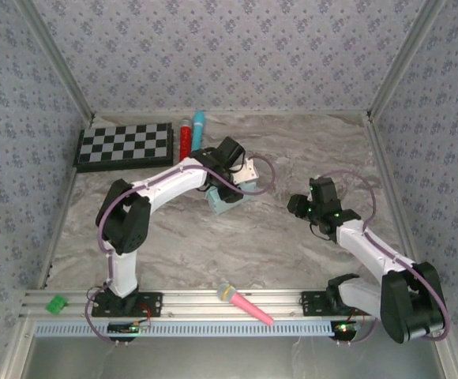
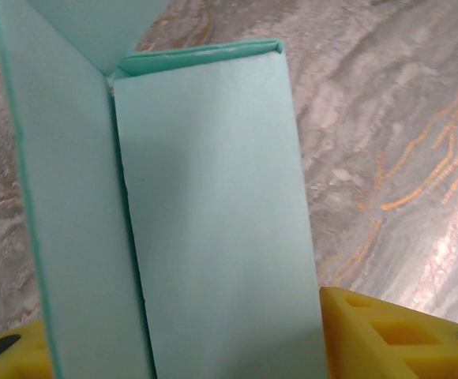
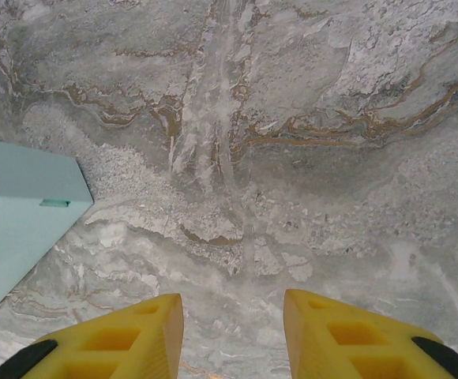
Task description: Fold the paper box
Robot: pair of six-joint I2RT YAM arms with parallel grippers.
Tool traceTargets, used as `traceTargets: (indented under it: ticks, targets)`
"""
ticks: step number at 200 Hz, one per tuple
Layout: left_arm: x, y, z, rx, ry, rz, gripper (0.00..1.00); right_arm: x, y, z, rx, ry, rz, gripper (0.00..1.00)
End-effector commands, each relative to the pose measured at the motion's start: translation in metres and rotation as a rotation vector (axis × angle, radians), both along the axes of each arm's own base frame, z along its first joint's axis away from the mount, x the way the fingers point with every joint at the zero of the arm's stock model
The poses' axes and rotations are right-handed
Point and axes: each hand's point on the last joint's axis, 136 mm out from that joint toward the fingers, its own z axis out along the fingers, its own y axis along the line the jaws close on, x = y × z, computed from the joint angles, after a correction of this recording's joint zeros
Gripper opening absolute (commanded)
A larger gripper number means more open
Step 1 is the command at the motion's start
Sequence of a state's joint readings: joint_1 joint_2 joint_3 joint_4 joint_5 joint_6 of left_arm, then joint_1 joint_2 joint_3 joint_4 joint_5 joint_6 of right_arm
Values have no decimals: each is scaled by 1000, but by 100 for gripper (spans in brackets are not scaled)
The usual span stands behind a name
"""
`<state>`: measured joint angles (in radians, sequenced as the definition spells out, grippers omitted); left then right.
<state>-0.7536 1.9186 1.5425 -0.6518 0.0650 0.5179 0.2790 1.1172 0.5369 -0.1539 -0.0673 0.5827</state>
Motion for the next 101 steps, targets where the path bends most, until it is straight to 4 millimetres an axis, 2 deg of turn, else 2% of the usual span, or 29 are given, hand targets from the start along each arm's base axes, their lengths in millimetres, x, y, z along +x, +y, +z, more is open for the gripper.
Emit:
traceTargets:
  ticks: [1, 26, 52, 101]
  targets:
    - [-18, -5, 16, -39, -15, -158, 55, -4, -3, -1, -3, 4, -6, 40]
    - [-29, -5, 15, -49, -12, -253, 55, -5, -5, 0, -2, 1, -12, 40]
    - [-30, -5, 15, -59, 2, -295, 54, -6, -6, 0, -1, 1, -16, 40]
    - [-47, 1, 17, -79, 40, -424, 54, -8, -6, 2, 4, -4, -19, 40]
